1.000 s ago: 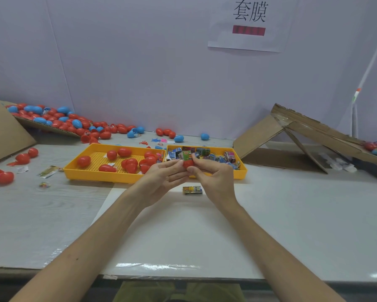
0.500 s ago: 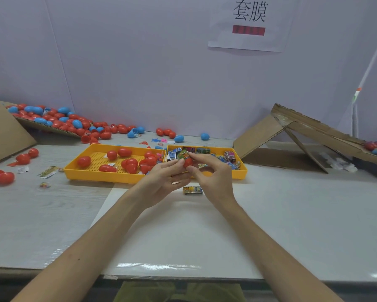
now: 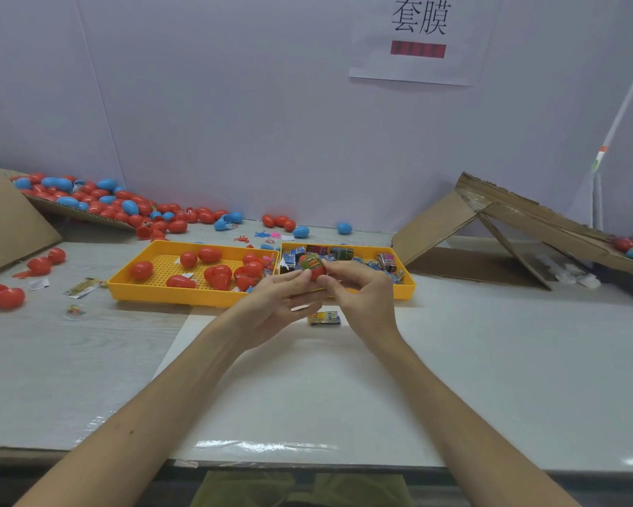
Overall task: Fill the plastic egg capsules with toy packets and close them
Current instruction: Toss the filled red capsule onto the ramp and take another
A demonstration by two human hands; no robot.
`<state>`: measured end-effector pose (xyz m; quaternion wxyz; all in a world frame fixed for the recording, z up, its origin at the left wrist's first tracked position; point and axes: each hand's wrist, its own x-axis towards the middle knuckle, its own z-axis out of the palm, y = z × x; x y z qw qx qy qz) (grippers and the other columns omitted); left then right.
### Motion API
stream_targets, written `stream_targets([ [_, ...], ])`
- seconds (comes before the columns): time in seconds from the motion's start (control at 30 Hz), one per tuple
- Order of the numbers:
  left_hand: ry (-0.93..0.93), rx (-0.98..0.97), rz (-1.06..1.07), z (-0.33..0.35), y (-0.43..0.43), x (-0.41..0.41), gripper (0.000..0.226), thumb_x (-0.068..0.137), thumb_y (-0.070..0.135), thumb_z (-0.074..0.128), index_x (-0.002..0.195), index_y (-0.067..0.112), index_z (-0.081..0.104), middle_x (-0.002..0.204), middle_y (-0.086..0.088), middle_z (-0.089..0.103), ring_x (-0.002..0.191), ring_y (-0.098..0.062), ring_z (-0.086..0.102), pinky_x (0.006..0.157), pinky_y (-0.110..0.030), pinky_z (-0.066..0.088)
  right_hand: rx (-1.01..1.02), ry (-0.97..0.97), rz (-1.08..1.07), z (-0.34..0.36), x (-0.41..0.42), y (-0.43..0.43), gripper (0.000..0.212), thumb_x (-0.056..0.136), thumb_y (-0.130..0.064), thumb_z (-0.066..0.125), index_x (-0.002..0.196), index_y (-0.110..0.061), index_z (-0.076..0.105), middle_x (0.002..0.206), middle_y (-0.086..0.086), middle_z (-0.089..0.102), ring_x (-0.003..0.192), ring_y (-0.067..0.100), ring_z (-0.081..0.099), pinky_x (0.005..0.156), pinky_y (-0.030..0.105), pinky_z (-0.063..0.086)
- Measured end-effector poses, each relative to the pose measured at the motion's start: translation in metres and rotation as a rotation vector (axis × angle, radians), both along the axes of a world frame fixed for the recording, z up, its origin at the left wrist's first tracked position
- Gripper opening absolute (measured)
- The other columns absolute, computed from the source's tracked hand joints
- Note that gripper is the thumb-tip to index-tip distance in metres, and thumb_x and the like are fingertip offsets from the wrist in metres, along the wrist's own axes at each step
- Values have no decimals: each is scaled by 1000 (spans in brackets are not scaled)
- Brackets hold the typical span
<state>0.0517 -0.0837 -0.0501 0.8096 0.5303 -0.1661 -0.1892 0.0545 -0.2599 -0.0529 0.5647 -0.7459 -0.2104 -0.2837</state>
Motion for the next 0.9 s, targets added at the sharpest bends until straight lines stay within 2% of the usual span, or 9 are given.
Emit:
stream_targets([
  [0.17, -1, 7, 51, 3, -1, 0, 32, 95, 34, 68, 121, 15, 72, 132, -11, 68, 126, -25, 63, 100, -33, 50, 11, 60, 46, 0, -1, 3, 32, 86, -10, 78, 117, -17, 74, 107, -5, 76, 96, 7, 72, 84, 25, 58],
  [0.27, -42, 33, 80, 3, 0, -1, 37, 94, 29, 70, 128, 17, 67, 131, -9, 69, 124, -25, 64, 96, -30, 52, 97, 147, 115, 2, -1, 3, 28, 89, -17, 75, 115, -24, 74, 108, -10, 76, 97, 7, 72, 82, 26, 59],
  [0.43, -98, 77, 177, 4, -2, -1, 37, 88, 22, 75, 125, 24, 72, 125, -12, 70, 121, -30, 66, 96, -35, 55, 81, 227, 167, 2, 3, -2, 27, 92, -13, 71, 119, -16, 73, 112, -4, 75, 101, 14, 72, 87, 39, 60],
  [0.53, -107, 20, 114, 5, -1, 1, 34, 97, 22, 65, 131, 19, 68, 133, -12, 66, 127, -33, 61, 107, -42, 50, 90, 196, 175, 4, 2, -1, 30, 90, -7, 72, 118, -17, 74, 109, -4, 76, 103, 16, 72, 89, 40, 60],
  [0.6, -112, -2, 79, 6, -1, 1, 38, 103, 26, 57, 139, 15, 61, 139, -14, 63, 130, -32, 59, 110, -44, 48, 100, 199, 178, 4, 3, -1, 32, 87, -4, 74, 115, -18, 75, 107, -4, 77, 101, 17, 73, 88, 41, 60],
  [0.67, -105, -13, 81, 5, -2, 1, 40, 104, 23, 55, 143, 14, 56, 139, -14, 62, 129, -32, 60, 107, -43, 51, 94, 210, 169, 4, 3, -3, 32, 86, -1, 74, 112, -19, 76, 105, -5, 77, 98, 16, 73, 86, 39, 60],
  [0.77, -104, -23, 107, 5, -3, 0, 44, 96, 18, 65, 139, 20, 59, 131, -10, 68, 122, -30, 65, 96, -35, 57, 181, 257, 211, 6, 2, -4, 30, 90, 0, 66, 108, -23, 75, 105, -5, 77, 100, 13, 73, 80, 28, 59],
  [0.83, -97, -17, 135, 6, -3, 0, 49, 88, 14, 76, 135, 22, 63, 126, -8, 71, 118, -27, 68, 90, -31, 57, 264, 340, 261, 8, 1, -6, 23, 97, -7, 61, 109, -22, 74, 107, -2, 77, 104, 16, 72, 79, 30, 59],
  [0.9, -104, 16, 155, 6, -4, 0, 55, 80, 11, 79, 132, 22, 65, 120, -3, 73, 115, -23, 69, 86, -30, 58, 264, 410, 288, 10, 1, -7, 18, 100, -18, 58, 108, -20, 74, 105, 6, 76, 105, 21, 71, 80, 38, 61],
])
